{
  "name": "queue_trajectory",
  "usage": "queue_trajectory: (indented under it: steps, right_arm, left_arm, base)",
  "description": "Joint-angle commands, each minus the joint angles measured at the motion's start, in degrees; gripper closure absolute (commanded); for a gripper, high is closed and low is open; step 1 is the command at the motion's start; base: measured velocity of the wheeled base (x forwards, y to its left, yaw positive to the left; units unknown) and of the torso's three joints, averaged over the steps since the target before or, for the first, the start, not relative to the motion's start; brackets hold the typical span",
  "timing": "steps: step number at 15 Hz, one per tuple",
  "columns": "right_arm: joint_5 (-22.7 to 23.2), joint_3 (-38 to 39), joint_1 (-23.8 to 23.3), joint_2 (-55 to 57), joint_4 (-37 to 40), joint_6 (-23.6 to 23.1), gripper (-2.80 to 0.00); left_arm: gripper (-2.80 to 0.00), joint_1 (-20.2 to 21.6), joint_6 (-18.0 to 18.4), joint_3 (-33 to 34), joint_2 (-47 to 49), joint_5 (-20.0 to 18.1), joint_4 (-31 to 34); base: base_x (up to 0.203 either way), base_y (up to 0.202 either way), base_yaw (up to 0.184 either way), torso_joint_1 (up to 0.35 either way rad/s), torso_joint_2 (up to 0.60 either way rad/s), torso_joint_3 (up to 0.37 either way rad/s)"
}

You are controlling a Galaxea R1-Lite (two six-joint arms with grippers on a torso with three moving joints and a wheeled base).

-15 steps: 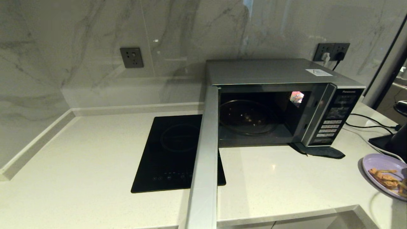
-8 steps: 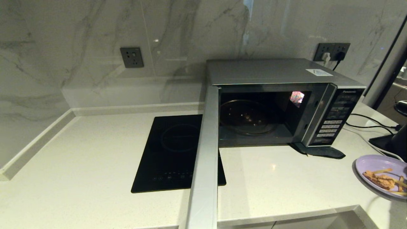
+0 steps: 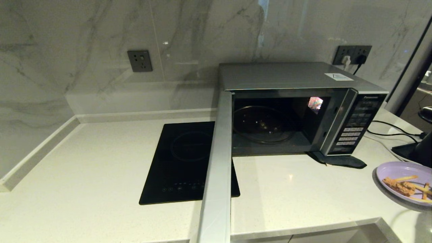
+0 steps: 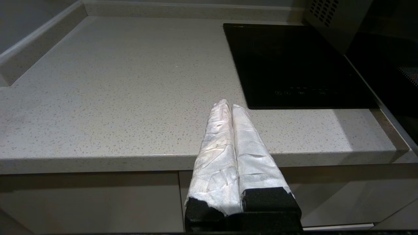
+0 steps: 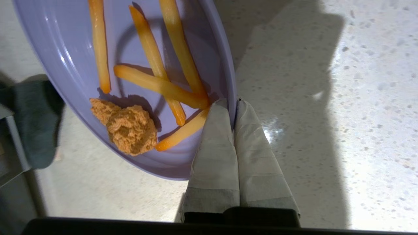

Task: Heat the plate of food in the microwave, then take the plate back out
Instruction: Put the plate in the microwave oven

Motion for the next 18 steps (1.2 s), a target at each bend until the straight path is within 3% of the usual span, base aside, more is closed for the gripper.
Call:
queue_trajectory:
  steps: [1, 5, 12, 18]
  right_arm:
    - [2.9, -0.2, -1.3, 0.0, -0.1, 0.2, 0.0]
    - [8.3, 0.3, -2.9, 0.2, -1.7, -0.2, 0.0]
    - [18.2, 4.9, -4.6, -6.9, -1.5, -5.8, 0.0]
    - [21.7, 11.3, -0.6, -17.1, 0.1, -9.2, 0.0]
  left_arm:
    - [0.0, 0.0, -0.1, 0.0, 0.1, 0.0, 0.0]
    - [0.0, 0.0, -0.1, 0.0, 0.1, 0.0, 0.0]
    - [0.0, 0.0, -0.1, 0.0, 0.1, 0.0, 0.0]
    - [0.0, 0.0, -0.1, 0.0, 0.1, 0.0, 0.0]
  base:
    - [0.0, 0.0, 0.0, 0.0, 0.0, 0.0]
    - [0.0, 0.0, 0.0, 0.0, 0.0, 0.0]
    - [0.0, 0.0, 0.0, 0.0, 0.0, 0.0]
    - [0.0, 0.0, 0.0, 0.0, 0.0, 0.0]
